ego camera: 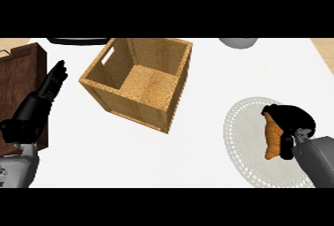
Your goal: Pick the croissant from the placemat and place it in the basket
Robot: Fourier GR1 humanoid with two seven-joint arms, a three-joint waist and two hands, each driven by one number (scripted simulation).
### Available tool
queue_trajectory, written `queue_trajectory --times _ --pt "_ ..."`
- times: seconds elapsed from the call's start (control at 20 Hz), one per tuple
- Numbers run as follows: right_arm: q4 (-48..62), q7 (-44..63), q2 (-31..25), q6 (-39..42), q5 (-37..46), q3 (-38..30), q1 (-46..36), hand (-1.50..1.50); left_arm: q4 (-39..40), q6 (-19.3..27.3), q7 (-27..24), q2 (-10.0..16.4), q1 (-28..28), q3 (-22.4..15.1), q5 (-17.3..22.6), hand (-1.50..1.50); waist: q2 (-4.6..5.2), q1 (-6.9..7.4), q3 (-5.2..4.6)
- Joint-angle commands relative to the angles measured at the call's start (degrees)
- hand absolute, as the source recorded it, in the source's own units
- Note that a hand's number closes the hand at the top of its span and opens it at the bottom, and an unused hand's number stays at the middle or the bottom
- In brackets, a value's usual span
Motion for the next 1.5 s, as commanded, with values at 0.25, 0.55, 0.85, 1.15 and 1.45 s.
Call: queue_trajectory --times 0.25,0.55,0.85,1.15,1.45 --pt "-3.59 7.42 8.14 -18.53 3.03 -6.02 4.58 1.5 0.17 -0.42 0.19 -0.53 0.12 0.04 -0.84 0.0 0.74 -0.48 1.02" --pt "-12.28 11.11 8.87 -25.44 5.91 -8.77 3.28 1.5 1.47 -0.86 1.12 -0.79 -1.49 0.81 -0.38 0.0 0.64 -0.74 0.99" --pt "-25.63 9.94 15.47 -33.8 -1.89 -14.78 -2.95 1.5 1.29 -0.76 -1.3 -0.47 0.61 1.78 -0.17 0.0 0.24 -0.58 1.03" --pt "-37.13 15.19 17.26 -26.69 -9.53 -16.16 -15.11 1.5 3.1 -0.19 0.72 -0.88 -3.33 0.99 -1.67 0.0 0.5 -0.57 0.93" --pt "-36.99 27.15 18.96 -17.14 -13.52 -15.42 -32.47 1.5 1.69 -2.08 0.39 -0.83 -1.86 1.27 -0.42 0.0 0.54 0.41 0.89"
